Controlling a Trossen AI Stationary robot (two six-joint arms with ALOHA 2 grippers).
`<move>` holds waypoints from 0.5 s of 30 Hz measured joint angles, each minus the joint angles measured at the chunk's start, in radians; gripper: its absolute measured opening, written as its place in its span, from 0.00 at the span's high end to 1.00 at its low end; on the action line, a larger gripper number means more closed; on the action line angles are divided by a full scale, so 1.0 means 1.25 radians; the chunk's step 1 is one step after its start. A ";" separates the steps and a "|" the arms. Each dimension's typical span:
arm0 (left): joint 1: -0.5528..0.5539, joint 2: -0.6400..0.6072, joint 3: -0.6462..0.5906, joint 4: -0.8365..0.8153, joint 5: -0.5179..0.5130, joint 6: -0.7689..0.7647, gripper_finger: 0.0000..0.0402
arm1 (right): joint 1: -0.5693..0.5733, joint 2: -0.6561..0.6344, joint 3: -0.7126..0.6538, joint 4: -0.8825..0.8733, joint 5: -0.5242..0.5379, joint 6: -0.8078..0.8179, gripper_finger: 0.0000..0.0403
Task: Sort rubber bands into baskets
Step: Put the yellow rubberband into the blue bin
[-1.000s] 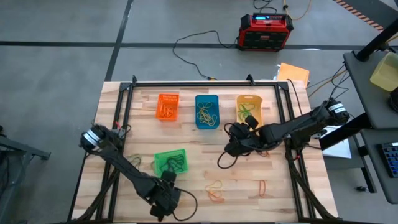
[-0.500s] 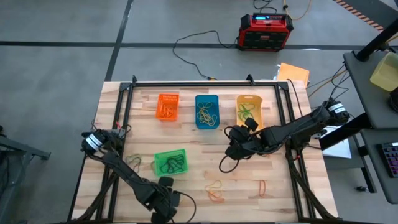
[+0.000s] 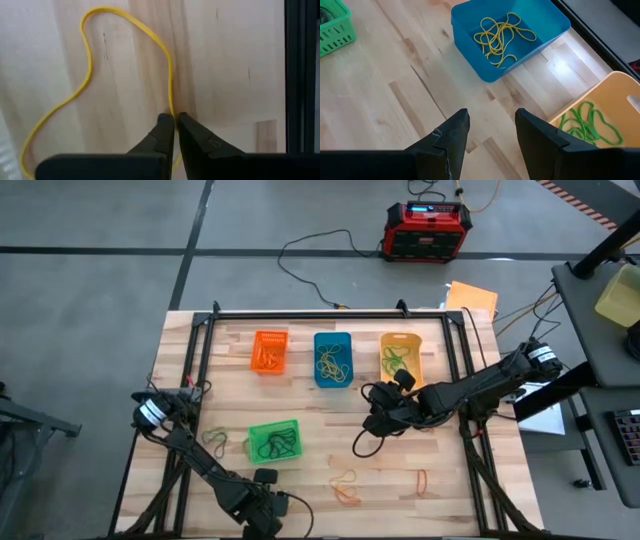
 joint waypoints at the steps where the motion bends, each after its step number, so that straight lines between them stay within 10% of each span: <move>1: 0.000 0.000 0.000 0.000 -0.002 -0.002 0.98 | 0.000 0.000 0.000 0.000 0.000 0.000 0.61; 15: -0.015 -0.100 0.071 -0.074 -0.196 0.064 1.00 | 0.003 0.000 0.000 0.002 0.001 -0.008 0.62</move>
